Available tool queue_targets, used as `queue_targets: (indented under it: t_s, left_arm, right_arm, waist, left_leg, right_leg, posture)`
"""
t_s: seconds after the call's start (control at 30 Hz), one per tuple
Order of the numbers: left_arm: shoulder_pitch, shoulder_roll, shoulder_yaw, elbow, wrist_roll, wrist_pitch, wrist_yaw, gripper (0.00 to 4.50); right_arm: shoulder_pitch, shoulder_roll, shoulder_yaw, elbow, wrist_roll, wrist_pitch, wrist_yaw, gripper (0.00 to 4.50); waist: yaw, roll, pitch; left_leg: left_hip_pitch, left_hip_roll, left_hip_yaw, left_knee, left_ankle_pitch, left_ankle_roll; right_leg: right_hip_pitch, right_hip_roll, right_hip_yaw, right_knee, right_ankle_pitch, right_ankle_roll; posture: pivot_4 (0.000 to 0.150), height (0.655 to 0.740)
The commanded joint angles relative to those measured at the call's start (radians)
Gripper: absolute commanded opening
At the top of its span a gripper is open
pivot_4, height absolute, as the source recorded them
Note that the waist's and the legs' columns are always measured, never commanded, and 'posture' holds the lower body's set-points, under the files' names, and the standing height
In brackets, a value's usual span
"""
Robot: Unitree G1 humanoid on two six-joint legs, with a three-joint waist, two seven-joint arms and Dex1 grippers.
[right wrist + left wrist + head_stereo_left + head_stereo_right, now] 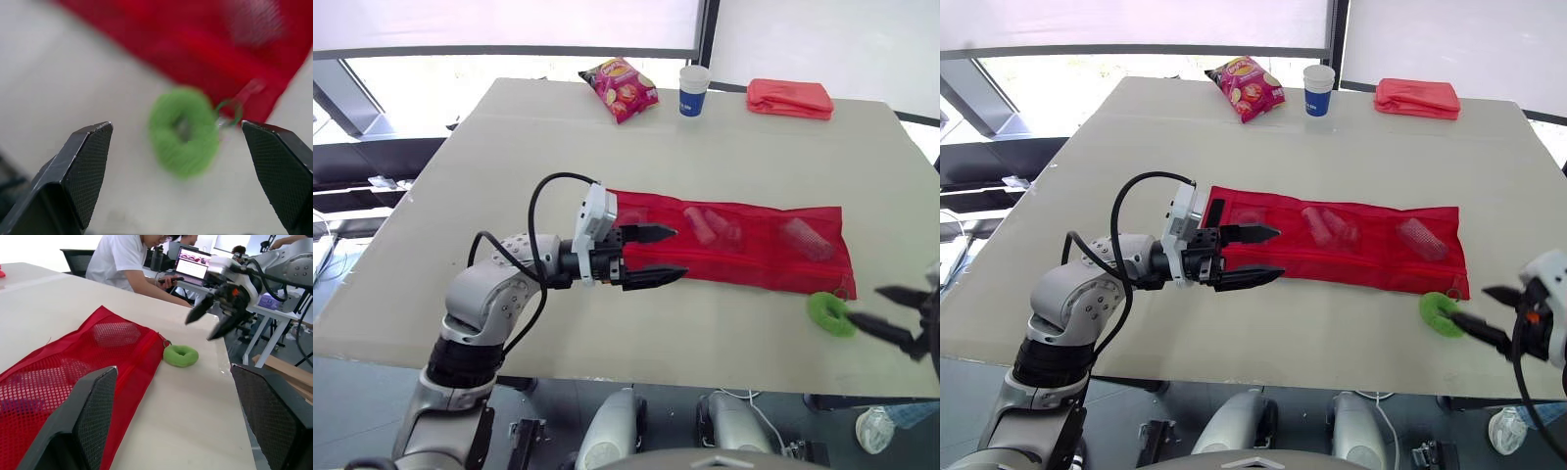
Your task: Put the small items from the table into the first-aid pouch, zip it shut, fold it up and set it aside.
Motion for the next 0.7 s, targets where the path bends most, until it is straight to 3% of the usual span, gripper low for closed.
queue_targets:
  t_s: [0.03,0.13,0.27,0.7]
  left_arm:
    - [-0.019,-0.011,-0.004,-0.024,-0.014,-0.01,0.002,3.99]
    - [-0.03,-0.025,-0.003,-0.026,-0.023,-0.002,0.013,3.99]
    - [-0.036,-0.036,-0.003,-0.037,-0.036,0.009,0.019,3.99]
    - [-0.041,0.002,0.016,-0.09,-0.111,0.032,-0.018,3.99]
  right_arm:
    - [-0.114,0.058,0.051,0.037,-0.014,0.121,-0.187,4.48]
    - [-0.232,0.054,0.147,0.085,-0.041,0.272,-0.288,4.48]
    - [-0.41,0.139,0.141,0.212,-0.048,0.346,-0.369,4.48]
    - [-0.508,0.113,0.248,0.478,-0.098,0.32,-0.346,4.48]
  waist:
    - [0.002,0.002,0.0]
    - [0.003,0.003,0.0]
    - [0.001,0.003,0.0]
    - [-0.001,0.004,0.0]
  left_leg:
    - [0.0,0.0,0.0,0.0,0.0,0.0]
    - [-0.001,0.0,0.0,0.0,0.0,0.0]
    - [-0.001,-0.001,0.001,0.0,0.0,0.0]
    - [-0.001,-0.002,0.001,0.0,0.0,0.001]
  right_leg:
    - [0.0,0.0,0.0,0.0,0.0,0.0]
    - [-0.001,0.0,0.0,0.0,0.0,0.0]
    - [-0.001,0.0,0.0,0.0,0.0,0.0]
    - [0.0,0.002,0.0,0.001,0.001,0.001]
  posture:
    - [0.15,0.74]
    - [0.15,0.74]
    - [0.15,0.74]
    - [0.15,0.74]
